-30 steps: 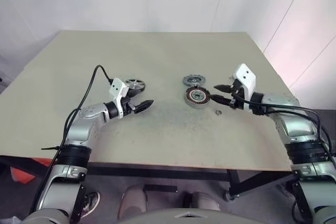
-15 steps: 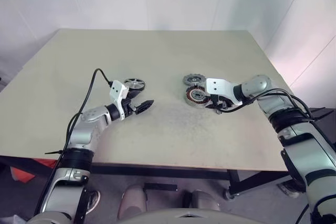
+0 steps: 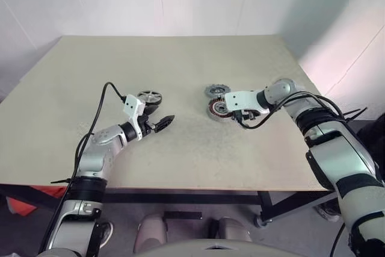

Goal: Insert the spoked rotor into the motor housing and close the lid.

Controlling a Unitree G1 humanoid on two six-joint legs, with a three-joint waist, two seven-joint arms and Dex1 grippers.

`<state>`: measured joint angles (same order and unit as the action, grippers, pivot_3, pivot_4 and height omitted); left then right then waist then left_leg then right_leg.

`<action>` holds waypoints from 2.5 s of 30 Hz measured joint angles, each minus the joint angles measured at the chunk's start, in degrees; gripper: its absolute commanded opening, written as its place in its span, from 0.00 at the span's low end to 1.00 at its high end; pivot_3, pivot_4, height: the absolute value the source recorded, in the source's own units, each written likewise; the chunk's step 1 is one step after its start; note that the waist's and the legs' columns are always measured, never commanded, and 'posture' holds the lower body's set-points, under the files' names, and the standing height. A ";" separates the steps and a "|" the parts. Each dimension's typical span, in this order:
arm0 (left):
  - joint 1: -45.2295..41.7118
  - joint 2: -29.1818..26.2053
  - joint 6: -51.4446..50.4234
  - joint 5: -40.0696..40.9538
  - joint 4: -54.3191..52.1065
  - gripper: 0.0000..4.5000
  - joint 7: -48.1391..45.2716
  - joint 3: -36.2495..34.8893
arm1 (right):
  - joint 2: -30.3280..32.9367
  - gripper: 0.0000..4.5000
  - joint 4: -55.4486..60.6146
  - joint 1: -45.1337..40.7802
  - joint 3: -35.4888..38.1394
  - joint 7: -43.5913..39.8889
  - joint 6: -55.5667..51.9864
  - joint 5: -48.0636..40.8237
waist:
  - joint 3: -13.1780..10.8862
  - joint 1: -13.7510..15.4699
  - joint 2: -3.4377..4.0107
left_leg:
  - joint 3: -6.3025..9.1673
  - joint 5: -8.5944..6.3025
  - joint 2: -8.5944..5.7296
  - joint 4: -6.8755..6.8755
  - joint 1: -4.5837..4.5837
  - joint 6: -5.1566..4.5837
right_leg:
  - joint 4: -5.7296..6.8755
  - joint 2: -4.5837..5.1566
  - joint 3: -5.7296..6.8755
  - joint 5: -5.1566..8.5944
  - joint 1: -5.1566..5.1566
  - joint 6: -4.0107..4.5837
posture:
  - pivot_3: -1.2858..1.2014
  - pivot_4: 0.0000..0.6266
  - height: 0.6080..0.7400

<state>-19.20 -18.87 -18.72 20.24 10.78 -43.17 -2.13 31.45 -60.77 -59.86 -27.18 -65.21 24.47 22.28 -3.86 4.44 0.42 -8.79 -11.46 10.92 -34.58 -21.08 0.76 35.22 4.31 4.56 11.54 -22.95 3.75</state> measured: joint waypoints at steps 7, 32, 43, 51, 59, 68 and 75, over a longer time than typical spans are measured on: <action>0.53 -0.04 -0.17 -0.04 -0.19 1.00 0.20 0.06 | -2.28 0.99 -0.37 -0.48 -0.01 -0.82 1.75 0.24 | -0.01 -0.87 0.01 | 0.00 0.01 0.02 -0.05 -0.02 0.01 | 0.19 -0.01 -0.01 0.01 -0.11 0.04 | 0.52 0.00 1.00; 0.39 0.36 -0.51 -0.25 -0.18 1.00 1.14 0.33 | -4.04 0.99 -3.74 -3.18 -1.53 -1.03 5.14 4.28 | -0.03 -0.38 0.02 | 0.01 -0.01 0.01 -0.16 -0.12 -0.02 | 0.21 0.00 -0.02 0.03 -0.13 0.08 | 0.52 0.00 1.00; 1.77 1.59 -0.52 -0.31 -1.30 1.00 2.20 0.40 | -4.11 0.99 -7.99 -5.64 -2.99 -4.49 4.84 5.13 | -0.02 -0.01 0.02 | 0.02 -0.05 0.00 -0.23 -0.13 -0.08 | 0.21 0.02 -0.02 0.03 -0.07 0.08 | 0.52 0.00 1.00; 5.65 3.41 -0.76 -0.33 -5.00 1.00 5.57 0.40 | -6.13 0.79 -11.59 -8.48 -5.39 -4.40 4.42 8.09 | -0.02 0.10 0.02 | 0.03 -0.05 0.01 -0.29 -0.05 -0.08 | 0.22 0.03 -0.02 0.03 0.02 0.08 | 0.52 0.00 1.00; 6.90 3.82 -1.68 -0.31 -6.40 1.00 7.24 0.39 | -6.81 0.44 -12.59 -9.68 -5.50 -3.23 3.42 9.40 | -0.02 0.61 0.03 | 0.02 -0.07 0.02 -0.29 -0.06 -0.09 | 0.23 0.03 -0.03 0.04 0.03 0.08 | 0.52 0.00 1.00; 5.71 3.93 -1.77 -0.34 -6.06 1.00 6.63 1.68 | -6.67 0.44 -10.88 -9.45 -2.29 -9.17 1.16 6.86 | -0.05 0.29 0.07 | 0.02 -0.06 0.07 -0.31 -0.03 -0.08 | 0.29 0.01 -0.03 0.04 0.01 0.08 | 0.52 0.00 1.00; 3.42 4.40 -1.74 -0.35 -3.85 1.00 5.94 2.53 | -6.37 0.44 1.80 -5.44 -0.47 -19.08 -0.27 0.75 | -0.08 -0.21 0.10 | 0.02 0.04 0.08 -0.45 -0.81 -0.34 | 0.42 0.00 -0.02 0.03 -0.78 0.10 | 0.52 0.00 1.00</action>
<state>-15.78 -14.47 -20.46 19.89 6.94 -37.23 0.41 25.08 -58.97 -65.30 -27.65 -84.29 24.21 23.03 -3.94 4.22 0.52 -8.76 -11.42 11.00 -35.03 -21.89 0.43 35.64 4.31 4.54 11.58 -23.73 3.85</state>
